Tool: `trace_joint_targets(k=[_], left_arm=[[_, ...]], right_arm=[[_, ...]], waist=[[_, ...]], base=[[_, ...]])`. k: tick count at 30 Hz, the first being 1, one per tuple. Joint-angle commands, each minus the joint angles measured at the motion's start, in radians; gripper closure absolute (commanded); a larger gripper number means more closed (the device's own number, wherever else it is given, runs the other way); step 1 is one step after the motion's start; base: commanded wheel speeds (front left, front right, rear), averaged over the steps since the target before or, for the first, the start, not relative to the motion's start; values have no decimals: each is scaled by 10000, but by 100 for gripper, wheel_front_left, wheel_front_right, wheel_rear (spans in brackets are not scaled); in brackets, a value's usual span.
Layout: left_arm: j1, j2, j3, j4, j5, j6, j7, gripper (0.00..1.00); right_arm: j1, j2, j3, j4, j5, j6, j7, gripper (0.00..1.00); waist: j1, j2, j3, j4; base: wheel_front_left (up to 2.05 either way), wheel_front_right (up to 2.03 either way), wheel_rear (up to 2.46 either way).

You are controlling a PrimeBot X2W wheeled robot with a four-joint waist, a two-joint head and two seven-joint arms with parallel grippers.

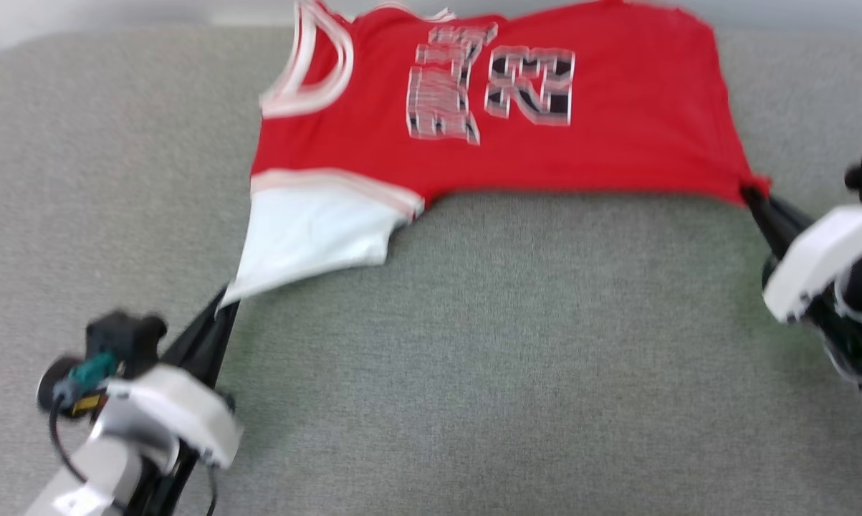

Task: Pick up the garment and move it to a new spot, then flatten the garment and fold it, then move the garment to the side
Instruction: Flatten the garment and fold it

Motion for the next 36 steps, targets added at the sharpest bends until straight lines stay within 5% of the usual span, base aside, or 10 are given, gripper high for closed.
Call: trace_joint_targets(k=[1, 12, 23, 36], left_arm=[[221, 181, 65, -97, -61, 74, 47, 100], [3571, 1305, -59, -2628, -1171, 490, 1550, 100], [5943, 1699, -189, -3921, -2263, 901, 2247, 100], [6384, 2227, 266, -4653, -2474, 902, 2058, 100]], right_arm=[[234, -137, -38, -28, 109, -9, -14, 100], [2902, -696, -144, -825, 1341, -11, 490, 100], [5771, -1071, -714, -2262, 2372, -9, 1372, 100], [7496, -812, -1709, -3853, 2638, -9, 2185, 100]], waist=[[3, 0, -503, 80], [3, 0, -1845, -27], [3, 0, -2661, -280], [3, 0, -2727, -626]], base=[[0, 0, 0], [0, 0, 0], [0, 0, 0], [0, 0, 0]])
